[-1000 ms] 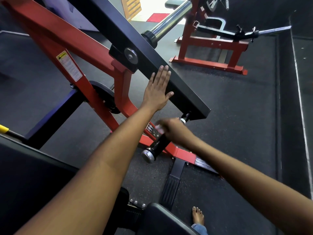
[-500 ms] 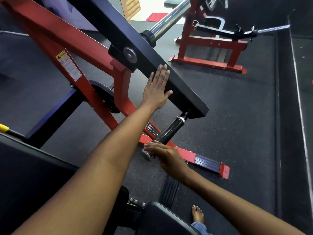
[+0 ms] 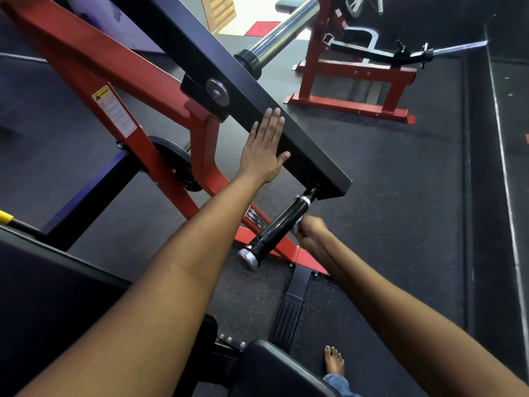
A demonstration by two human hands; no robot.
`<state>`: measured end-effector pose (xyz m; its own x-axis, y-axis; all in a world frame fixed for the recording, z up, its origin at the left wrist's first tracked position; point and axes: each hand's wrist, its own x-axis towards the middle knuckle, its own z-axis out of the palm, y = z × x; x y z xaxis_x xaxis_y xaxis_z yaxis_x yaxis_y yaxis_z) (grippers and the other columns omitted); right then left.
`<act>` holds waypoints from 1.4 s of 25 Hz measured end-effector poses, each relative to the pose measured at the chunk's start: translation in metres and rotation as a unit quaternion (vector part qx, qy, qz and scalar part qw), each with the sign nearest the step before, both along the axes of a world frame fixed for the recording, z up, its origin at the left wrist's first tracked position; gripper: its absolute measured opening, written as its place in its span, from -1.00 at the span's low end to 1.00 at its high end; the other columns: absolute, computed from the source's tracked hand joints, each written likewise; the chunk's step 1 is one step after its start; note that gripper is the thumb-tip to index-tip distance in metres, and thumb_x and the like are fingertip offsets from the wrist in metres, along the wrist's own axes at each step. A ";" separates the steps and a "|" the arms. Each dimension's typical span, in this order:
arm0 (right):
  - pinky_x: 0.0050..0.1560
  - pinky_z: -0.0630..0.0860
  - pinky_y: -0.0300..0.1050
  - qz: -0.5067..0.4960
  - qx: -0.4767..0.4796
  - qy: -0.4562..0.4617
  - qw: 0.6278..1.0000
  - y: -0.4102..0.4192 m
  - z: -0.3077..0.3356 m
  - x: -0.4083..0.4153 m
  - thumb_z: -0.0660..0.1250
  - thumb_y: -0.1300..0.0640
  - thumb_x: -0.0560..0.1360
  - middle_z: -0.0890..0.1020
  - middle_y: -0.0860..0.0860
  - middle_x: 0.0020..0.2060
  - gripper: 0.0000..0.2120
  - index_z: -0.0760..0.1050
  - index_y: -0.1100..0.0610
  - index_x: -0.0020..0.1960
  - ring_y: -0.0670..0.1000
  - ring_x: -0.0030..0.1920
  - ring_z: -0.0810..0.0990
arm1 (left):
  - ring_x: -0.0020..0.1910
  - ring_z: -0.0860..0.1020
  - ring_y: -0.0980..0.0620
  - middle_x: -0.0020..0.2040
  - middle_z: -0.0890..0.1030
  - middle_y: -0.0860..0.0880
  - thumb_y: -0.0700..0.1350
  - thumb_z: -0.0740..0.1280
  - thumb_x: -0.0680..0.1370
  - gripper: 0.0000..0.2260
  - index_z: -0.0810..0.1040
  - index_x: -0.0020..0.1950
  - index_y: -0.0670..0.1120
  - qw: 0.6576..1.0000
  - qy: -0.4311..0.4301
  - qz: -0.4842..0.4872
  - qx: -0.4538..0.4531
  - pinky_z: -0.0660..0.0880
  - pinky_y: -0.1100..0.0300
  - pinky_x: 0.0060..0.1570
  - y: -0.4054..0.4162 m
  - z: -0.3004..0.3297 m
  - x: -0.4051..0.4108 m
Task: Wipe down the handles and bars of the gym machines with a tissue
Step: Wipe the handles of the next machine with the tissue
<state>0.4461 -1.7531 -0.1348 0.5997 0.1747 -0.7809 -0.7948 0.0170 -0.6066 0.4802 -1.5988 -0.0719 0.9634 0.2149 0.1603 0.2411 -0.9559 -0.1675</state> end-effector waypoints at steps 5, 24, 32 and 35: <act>-0.66 0.32 -0.37 0.111 0.125 0.063 0.984 -0.003 0.015 -0.077 0.02 0.40 0.58 0.47 -0.04 -0.65 -0.68 0.41 0.20 -0.26 -0.18 -0.67 0.40 | 0.54 -0.29 -0.07 0.57 -0.29 -0.12 0.19 -0.03 0.64 -0.32 -0.28 0.55 -0.16 1.000 0.009 0.007 -0.006 -0.28 0.02 0.48 -0.002 0.006 -0.002; -0.31 0.62 -0.20 0.102 0.138 -0.302 0.938 -0.093 0.168 -0.016 0.24 0.30 0.56 0.60 0.20 -0.19 -0.90 0.49 0.30 -0.09 0.05 -0.29 0.63 | -0.33 0.54 0.11 -0.19 0.58 -0.05 -0.18 0.43 0.51 -0.88 0.58 0.03 -0.14 0.811 -0.124 -0.081 -0.567 0.48 0.36 -0.28 -0.097 0.085 -0.107; -0.49 0.45 -0.26 0.120 0.092 -0.318 0.936 -0.088 0.175 -0.018 0.38 0.03 0.47 0.50 0.09 -0.46 -0.72 0.51 0.27 -0.15 -0.06 -0.54 0.44 | -0.25 0.60 0.09 -0.14 0.60 -0.04 -0.01 0.23 0.63 -0.79 0.52 0.10 -0.13 0.711 -0.045 -0.063 -0.698 0.53 0.26 -0.15 -0.098 0.104 -0.111; -0.51 0.49 -0.27 0.130 0.107 -0.310 0.936 -0.087 0.176 -0.017 0.37 -0.01 0.47 0.52 0.11 -0.41 -0.68 0.51 0.27 -0.11 -0.08 -0.55 0.49 | -0.32 0.56 0.11 -0.20 0.57 -0.07 -0.12 0.30 0.60 -0.89 0.56 -0.03 -0.14 0.713 -0.067 -0.056 -0.696 0.52 0.28 -0.22 -0.098 0.101 -0.108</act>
<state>0.4294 -1.8400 0.0407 0.8410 0.4909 -0.2275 -0.2857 0.0457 -0.9572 0.3719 -1.6971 0.0292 0.9832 0.1779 -0.0405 0.0744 -0.1882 0.9793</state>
